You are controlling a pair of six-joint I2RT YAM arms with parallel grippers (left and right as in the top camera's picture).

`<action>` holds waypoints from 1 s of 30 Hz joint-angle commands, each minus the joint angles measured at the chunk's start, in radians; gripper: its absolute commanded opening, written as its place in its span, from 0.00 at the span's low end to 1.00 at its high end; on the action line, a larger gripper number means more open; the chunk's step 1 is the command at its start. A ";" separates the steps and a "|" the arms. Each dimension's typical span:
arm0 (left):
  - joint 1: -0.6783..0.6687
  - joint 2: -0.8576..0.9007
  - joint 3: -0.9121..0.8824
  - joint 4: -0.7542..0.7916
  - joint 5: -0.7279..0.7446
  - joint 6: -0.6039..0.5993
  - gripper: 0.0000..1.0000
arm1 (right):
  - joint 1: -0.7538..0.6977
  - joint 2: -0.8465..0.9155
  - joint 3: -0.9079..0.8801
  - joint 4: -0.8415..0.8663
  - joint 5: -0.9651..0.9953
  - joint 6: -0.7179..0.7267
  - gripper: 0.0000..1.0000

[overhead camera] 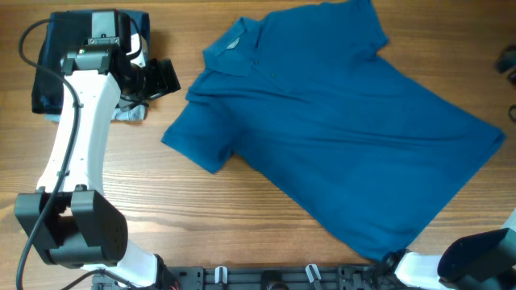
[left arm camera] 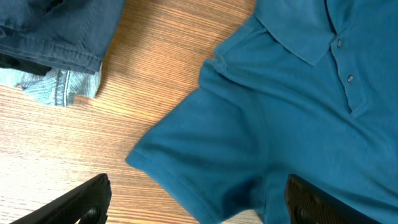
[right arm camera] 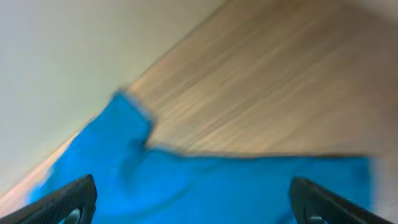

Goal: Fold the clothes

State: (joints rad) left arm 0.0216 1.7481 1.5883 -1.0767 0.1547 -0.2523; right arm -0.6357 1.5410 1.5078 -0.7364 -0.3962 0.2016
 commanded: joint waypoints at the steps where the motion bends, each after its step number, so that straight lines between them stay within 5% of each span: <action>1: -0.007 -0.016 -0.004 -0.009 0.016 0.013 0.89 | 0.030 0.010 -0.003 -0.150 -0.316 -0.080 1.00; 5: -0.018 -0.016 -0.004 -0.011 0.016 0.013 0.90 | 0.139 0.010 -0.011 -0.457 -0.293 -0.267 1.00; 9: -0.026 -0.016 -0.004 -0.023 0.016 0.013 0.90 | 0.284 0.009 -0.038 -0.609 -0.145 -0.280 1.00; 12: -0.026 -0.016 -0.004 -0.031 0.015 0.014 0.91 | 0.412 0.008 -0.092 -0.645 -0.069 -0.270 1.00; 15: -0.031 -0.014 -0.004 0.010 0.016 0.017 0.90 | 0.538 0.007 -0.178 -0.543 0.069 -0.090 1.00; 19: -0.080 0.000 -0.004 0.130 0.019 0.106 0.74 | 0.557 0.007 -0.220 -0.420 0.098 0.029 1.00; 23: -0.159 0.042 -0.004 0.230 -0.001 0.123 0.43 | 0.511 0.007 -0.220 -0.430 0.186 0.063 1.00; 25: -0.191 0.088 -0.004 0.271 -0.048 0.123 0.41 | 0.457 0.008 -0.220 -0.454 0.341 0.103 1.00; 30: -0.208 0.159 -0.004 0.355 -0.051 0.134 0.33 | 0.311 0.064 -0.220 -0.463 0.359 0.093 1.00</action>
State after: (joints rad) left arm -0.1825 1.8599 1.5875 -0.7673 0.1287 -0.1398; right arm -0.2459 1.5513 1.2907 -1.1961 -0.1173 0.2729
